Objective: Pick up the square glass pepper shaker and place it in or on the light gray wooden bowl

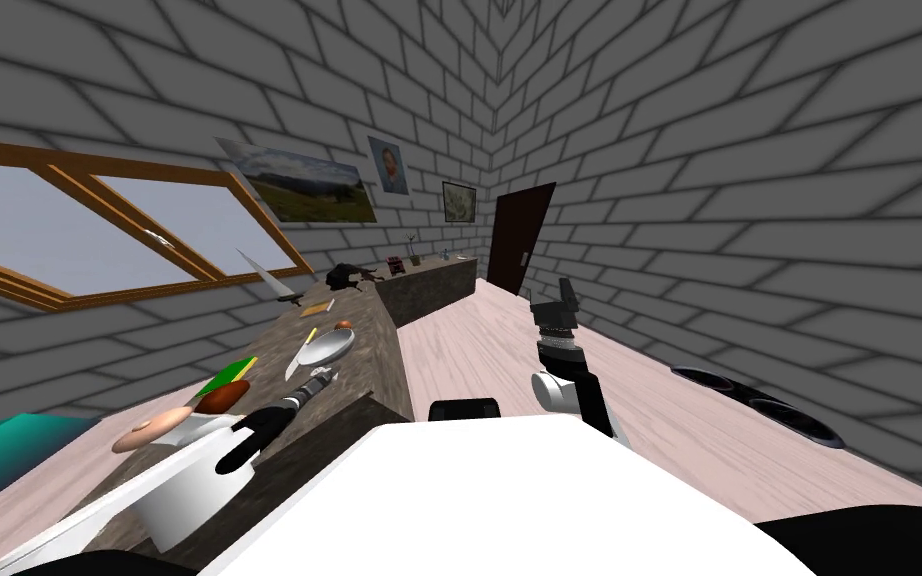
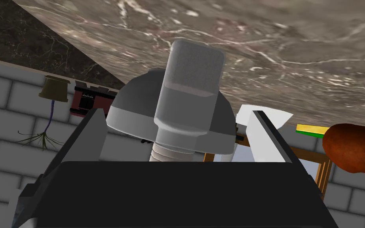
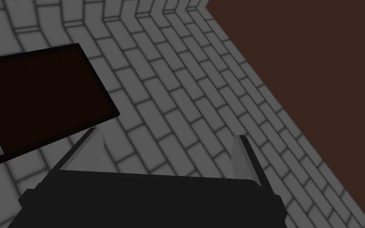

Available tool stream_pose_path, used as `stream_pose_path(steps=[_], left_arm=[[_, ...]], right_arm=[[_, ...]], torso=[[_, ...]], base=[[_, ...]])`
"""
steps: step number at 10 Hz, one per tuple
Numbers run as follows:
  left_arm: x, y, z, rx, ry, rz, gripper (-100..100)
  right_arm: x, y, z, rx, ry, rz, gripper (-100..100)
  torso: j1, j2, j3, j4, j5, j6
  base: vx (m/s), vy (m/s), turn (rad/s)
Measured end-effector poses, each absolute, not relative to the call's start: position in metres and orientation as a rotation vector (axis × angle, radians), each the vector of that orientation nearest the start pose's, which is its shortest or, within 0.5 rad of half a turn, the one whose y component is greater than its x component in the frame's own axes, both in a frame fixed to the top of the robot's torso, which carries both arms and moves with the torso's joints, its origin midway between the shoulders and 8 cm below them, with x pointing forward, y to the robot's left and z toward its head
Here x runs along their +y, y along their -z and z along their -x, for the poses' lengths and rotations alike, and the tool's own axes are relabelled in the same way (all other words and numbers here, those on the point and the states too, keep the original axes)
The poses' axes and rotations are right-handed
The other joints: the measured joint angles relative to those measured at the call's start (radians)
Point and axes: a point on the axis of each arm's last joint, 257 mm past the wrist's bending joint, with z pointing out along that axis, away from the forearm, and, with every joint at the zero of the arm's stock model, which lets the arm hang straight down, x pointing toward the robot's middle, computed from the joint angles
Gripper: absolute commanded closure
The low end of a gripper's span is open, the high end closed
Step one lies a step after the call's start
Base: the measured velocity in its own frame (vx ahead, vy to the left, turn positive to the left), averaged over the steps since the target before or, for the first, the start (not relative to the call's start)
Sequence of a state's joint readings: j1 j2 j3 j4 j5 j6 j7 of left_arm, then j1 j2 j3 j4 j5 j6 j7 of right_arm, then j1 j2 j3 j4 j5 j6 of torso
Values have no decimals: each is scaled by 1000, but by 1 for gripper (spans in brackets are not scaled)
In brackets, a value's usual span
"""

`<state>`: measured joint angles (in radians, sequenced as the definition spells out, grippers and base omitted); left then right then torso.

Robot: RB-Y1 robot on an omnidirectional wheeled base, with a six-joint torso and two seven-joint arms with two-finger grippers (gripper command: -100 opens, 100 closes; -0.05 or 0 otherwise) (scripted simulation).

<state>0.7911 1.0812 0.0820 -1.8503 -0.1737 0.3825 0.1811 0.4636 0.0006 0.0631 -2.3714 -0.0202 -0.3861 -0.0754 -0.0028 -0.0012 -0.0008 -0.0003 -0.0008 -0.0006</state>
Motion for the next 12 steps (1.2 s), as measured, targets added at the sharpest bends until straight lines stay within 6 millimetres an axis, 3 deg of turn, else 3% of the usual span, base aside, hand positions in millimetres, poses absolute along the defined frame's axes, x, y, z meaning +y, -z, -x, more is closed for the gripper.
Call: stream_pose_path(steps=[1, 2, 3, 8, 9, 12], left_arm=[[605, 304, -266, 2040, -178, 825, -100], [606, 304, -265, 2040, -184, 825, 0], [606, 304, -265, 2040, -183, 825, -100], [631, 316, -261, 2012, -223, 901, -100], [632, 316, -261, 2012, -225, 902, 100], [632, 314, -263, 2007, -221, 899, 100]], right_arm=[[-256, -55, -348, 575, -1466, -698, 0], [-256, -55, -348, 575, -1466, -698, 0], [-256, -55, -348, 575, -1466, -698, 0], [-256, -55, -348, 575, -1466, -698, 0], [-256, -55, -348, 575, -1466, -698, 0], [-256, -55, -348, 575, -1466, -698, 0]], torso=[[0, 0, 0, 0, 0, 0], [1, 1, 1, 0, 0, -1], [2, 2, 1, 1, 1, -1], [4, 6, 4, 1, 2, 0], [5, 4, 2, 1, 2, 0], [5, 0, -1, -2, 3, -1]], base=[[14, -10, -12], [0, 0, 0], [-26, 0, -179], [-51, 13, -135], [-6, 0, 10], [0, 0, -4]])
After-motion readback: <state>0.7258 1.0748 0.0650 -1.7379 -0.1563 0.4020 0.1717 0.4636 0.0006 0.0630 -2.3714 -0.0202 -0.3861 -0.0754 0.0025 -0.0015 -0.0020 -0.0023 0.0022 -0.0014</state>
